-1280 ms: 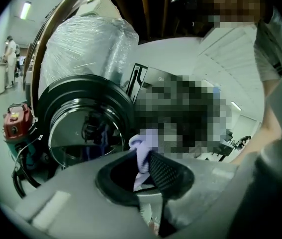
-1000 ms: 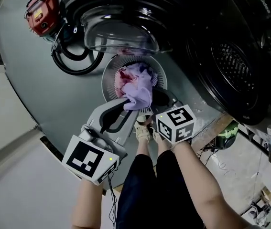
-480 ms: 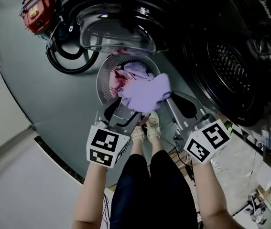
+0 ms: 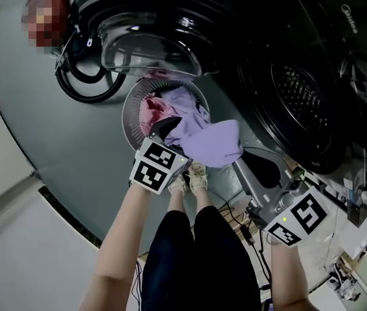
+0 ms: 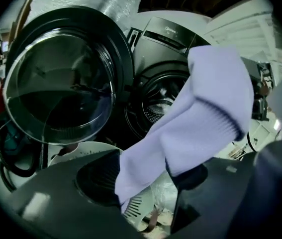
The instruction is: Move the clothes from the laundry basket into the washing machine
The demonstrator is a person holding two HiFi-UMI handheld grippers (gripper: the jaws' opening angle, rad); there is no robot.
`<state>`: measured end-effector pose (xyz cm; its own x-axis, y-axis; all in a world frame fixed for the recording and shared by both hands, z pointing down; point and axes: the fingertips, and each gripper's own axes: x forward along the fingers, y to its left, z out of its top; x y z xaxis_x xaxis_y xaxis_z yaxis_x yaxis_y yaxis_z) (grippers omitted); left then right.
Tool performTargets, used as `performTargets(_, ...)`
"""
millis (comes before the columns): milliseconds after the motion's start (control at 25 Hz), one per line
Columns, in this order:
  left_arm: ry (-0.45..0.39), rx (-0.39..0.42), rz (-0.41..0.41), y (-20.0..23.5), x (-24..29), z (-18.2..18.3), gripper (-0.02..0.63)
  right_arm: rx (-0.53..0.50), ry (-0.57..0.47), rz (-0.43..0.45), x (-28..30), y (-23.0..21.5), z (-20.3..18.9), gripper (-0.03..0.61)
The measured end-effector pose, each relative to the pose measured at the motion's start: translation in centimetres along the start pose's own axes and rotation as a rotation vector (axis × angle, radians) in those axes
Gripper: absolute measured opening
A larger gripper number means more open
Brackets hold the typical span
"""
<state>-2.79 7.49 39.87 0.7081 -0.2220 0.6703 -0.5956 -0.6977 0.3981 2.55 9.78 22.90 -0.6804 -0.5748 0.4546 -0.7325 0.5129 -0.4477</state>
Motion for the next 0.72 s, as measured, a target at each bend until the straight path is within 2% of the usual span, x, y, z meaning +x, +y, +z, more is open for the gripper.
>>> performTargets(40,0.007,0.013,-0.017,0.1,0.6,-0.2,0.284,0.011,-0.003,0.000,-0.3,0.0,-0.1,0.034)
performTargets(120,0.017,0.022,-0.051,0.1,1.6,-0.6,0.212,0.029,-0.005,-0.009,-0.7,-0.4,-0.5,0.035)
performTargets(240,0.025,0.024,-0.063,0.0,2.6,-1.2,0.032,0.044,-0.005,-0.031,-0.9,-1.2,-1.2,0.034)
performTargets(280,0.025,0.020,-0.065,-0.1,2.7,-1.4,0.015,0.044,-0.003,-0.041,-1.0,-1.5,-1.5,0.035)
performTargets(480,0.008,-0.002,-0.093,-0.7,1.4,-1.8,0.011,0.019,0.017,-0.138,-1.5,-3.8,-2.7,0.035)
performTargets(720,-0.047,-0.003,-0.103,-1.8,-2.0,0.2,0.008,-0.071,0.058,-0.199,-1.9,-4.7,-4.3,0.035)
